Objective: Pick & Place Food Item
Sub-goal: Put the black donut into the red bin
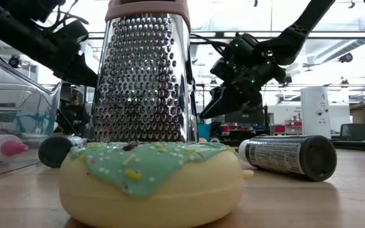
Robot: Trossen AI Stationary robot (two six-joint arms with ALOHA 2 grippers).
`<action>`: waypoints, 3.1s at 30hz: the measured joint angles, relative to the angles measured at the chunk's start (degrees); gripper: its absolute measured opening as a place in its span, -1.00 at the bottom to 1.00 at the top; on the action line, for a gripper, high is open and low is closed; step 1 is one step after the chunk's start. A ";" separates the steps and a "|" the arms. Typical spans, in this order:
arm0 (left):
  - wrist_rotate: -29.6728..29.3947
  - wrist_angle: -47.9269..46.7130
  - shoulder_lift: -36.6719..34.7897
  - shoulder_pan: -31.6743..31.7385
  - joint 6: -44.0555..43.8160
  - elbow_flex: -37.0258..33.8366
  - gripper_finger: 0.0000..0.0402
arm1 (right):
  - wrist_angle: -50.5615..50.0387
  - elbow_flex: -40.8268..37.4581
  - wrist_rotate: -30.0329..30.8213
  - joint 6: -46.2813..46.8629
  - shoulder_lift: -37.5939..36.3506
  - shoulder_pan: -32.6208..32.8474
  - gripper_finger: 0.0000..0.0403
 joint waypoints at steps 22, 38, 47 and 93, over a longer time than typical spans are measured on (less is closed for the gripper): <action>2.13 0.66 -0.46 0.05 0.42 -0.09 -0.12 | -16.31 13.87 -0.20 -5.83 12.20 -0.61 -0.12; 2.48 1.00 -0.44 0.05 0.68 -0.11 -0.12 | -17.35 16.62 1.14 -4.71 15.60 0.20 -0.16; 2.54 1.53 -0.44 0.05 0.69 -0.10 -0.12 | -17.72 15.53 4.56 -3.08 15.69 2.06 -0.55; 5.56 4.09 -0.44 0.03 3.32 -0.11 -0.12 | -40.29 3.44 29.22 28.20 -18.94 29.68 -0.96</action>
